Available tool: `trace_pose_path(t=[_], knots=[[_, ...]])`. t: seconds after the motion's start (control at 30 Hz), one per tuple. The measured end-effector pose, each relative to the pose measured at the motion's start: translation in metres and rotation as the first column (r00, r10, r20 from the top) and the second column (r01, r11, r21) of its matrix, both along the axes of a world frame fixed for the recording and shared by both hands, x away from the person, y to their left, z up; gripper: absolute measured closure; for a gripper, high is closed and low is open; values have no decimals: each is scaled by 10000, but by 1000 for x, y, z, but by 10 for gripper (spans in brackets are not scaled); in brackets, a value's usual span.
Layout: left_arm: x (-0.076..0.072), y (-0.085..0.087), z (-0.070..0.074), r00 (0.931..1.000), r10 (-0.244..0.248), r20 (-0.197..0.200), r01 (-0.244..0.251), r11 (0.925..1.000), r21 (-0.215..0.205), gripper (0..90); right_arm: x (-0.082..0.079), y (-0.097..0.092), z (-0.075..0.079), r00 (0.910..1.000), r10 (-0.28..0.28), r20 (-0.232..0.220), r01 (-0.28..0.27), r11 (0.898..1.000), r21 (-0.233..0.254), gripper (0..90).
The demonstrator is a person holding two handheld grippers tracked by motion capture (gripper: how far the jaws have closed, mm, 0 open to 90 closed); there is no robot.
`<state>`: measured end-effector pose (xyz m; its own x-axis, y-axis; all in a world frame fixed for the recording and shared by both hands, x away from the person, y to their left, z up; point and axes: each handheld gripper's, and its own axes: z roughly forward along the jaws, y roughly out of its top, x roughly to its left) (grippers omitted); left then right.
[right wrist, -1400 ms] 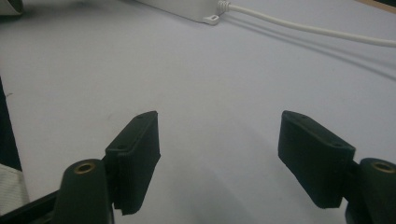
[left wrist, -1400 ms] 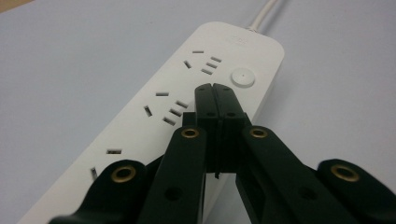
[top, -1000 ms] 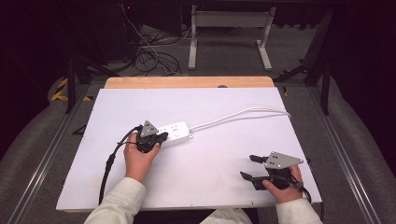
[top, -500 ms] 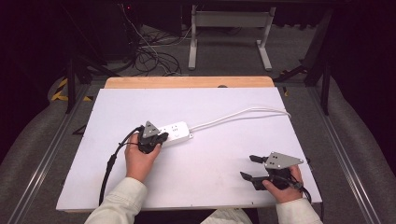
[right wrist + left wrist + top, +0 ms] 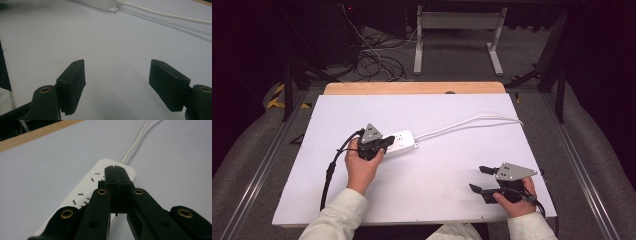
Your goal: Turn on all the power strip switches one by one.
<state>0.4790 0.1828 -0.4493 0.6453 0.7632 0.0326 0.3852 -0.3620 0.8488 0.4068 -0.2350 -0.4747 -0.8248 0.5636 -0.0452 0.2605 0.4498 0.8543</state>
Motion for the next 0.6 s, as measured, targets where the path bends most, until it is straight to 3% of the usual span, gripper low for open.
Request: trace_pose_path(t=[0.2,0.47,0.6], knots=[[7,-14,-3,9998,-165,-128,168,9996,242,900,0,0,0,10000,25,-17,-25,10000,28,297],[16,-28,-15,9998,32,-177,-18,9970,770,898,0,0,0,10000,22,-19,-22,10000,53,297],[19,-29,-19,9988,52,-489,-21,9980,632,898,0,0,0,10000,26,-28,-26,10000,67,296]])
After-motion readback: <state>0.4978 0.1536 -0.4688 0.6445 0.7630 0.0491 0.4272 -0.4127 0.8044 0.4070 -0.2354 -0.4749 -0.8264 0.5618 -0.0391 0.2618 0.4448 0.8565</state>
